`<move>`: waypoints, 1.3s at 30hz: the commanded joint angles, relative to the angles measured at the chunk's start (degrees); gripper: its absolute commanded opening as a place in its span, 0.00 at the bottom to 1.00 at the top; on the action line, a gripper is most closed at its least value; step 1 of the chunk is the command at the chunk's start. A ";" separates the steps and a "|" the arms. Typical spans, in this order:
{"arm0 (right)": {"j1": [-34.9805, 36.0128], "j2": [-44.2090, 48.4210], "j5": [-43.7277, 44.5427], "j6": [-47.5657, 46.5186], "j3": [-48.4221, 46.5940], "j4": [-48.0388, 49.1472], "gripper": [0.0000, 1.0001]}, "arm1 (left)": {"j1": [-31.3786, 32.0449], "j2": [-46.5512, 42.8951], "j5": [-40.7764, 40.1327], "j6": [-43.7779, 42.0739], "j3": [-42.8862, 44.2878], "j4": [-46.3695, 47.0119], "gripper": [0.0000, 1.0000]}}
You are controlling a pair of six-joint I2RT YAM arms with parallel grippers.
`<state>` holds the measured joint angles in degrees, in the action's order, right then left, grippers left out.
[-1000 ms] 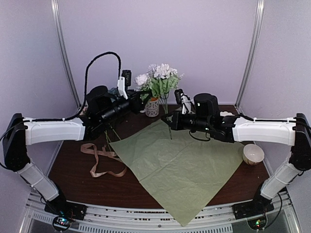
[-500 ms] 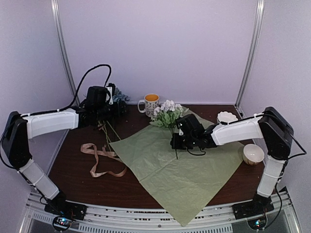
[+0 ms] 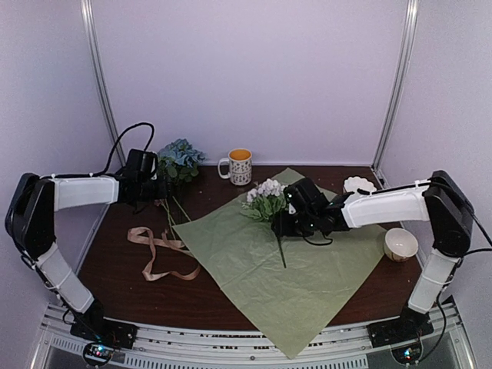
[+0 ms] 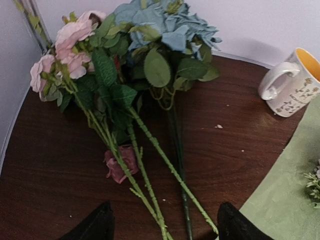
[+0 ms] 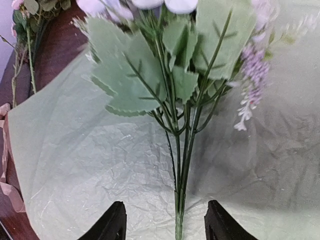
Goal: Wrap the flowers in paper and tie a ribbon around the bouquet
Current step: Place the fake flower on the flattened wrapping paper, then pick up the fake flower from the corner of the board.
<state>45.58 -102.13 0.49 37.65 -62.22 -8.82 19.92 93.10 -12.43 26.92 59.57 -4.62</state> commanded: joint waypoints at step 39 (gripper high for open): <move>0.54 14.39 7.73 -7.41 4.00 -7.66 0.56 | -14.56 21.19 7.48 3.09 14.77 -3.36 0.40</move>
<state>45.89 -89.06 6.37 31.29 -58.13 -14.98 8.21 116.33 -4.29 31.40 74.89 -7.90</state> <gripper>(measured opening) 0.554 0.388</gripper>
